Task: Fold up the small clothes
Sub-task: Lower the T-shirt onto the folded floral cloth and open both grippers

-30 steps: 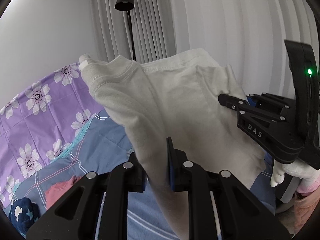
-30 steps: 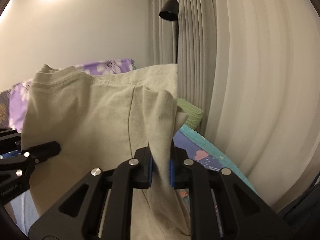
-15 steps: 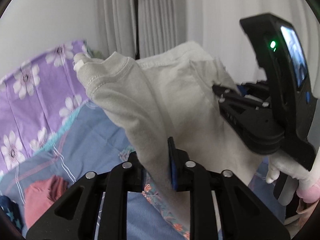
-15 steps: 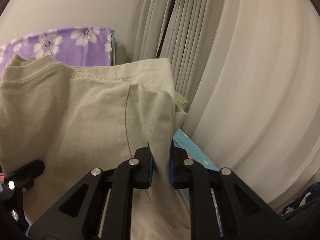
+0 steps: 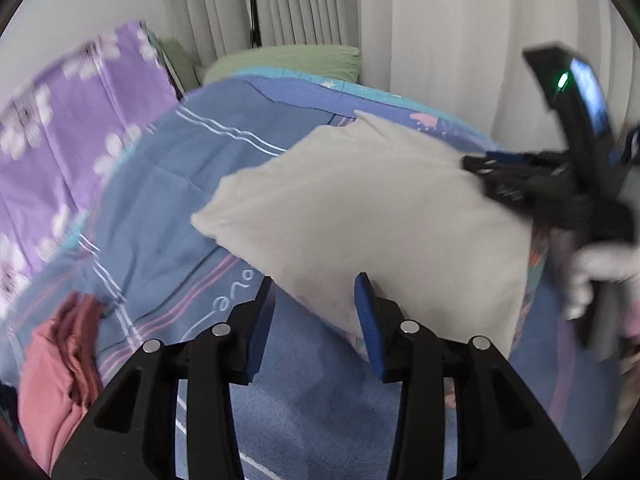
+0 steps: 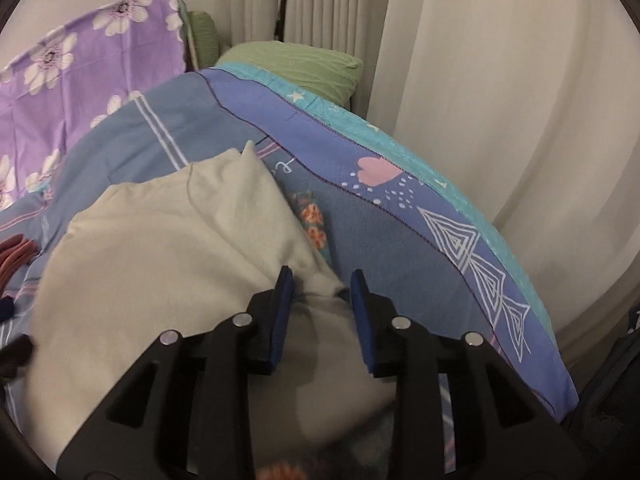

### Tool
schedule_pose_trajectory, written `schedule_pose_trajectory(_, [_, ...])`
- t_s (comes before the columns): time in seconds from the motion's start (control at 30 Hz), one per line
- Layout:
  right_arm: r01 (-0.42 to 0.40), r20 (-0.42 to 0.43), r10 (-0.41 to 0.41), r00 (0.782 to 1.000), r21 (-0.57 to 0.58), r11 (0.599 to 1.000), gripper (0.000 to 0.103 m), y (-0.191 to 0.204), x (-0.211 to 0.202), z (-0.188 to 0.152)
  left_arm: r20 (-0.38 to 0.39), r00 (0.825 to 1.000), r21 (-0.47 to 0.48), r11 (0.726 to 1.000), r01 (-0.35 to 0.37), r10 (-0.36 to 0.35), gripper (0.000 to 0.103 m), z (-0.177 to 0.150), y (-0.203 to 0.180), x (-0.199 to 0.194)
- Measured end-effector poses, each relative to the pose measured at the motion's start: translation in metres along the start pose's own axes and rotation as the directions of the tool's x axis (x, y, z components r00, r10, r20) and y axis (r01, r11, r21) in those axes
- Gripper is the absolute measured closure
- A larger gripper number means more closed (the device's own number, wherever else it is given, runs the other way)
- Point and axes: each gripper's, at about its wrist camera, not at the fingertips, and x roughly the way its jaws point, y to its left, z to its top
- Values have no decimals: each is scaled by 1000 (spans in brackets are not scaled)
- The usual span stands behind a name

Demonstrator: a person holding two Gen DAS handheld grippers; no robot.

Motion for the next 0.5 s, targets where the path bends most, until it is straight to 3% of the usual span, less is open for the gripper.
schedule_pose_trajectory(0.1, [-5,19,5,1000,-34,999,72,-11,-15,-23,12,1000,8,1000,-21,21,62,-5,-1,-6])
schedule_pose_trajectory(0.2, [-28,25,29,999,-29,999,72,-21,-42,-38,13,1000,-33,999,25,-24,62,-10,5,-29])
schedule_pose_trajectory(0.3, [-101,35,100,994,13,995,68,-32,-83,-60,46,995,-59,994,89,-86,55,-22,8,-57])
schedule_pose_trajectory(0.33, [-129,64,127,990,25,991,68,-35,-103,-68,68,993,-69,992,102,-97,48,-28,6,-72])
schedule_pose_trajectory(0.43, [-145,160,139,977,27,989,51,-36,-165,-95,128,983,-107,984,146,-132,41,-46,3,-110])
schedule_pose_trajectory(0.5, [-127,224,120,967,17,992,29,-33,-205,-113,159,979,-127,981,148,-127,36,-60,-4,-136])
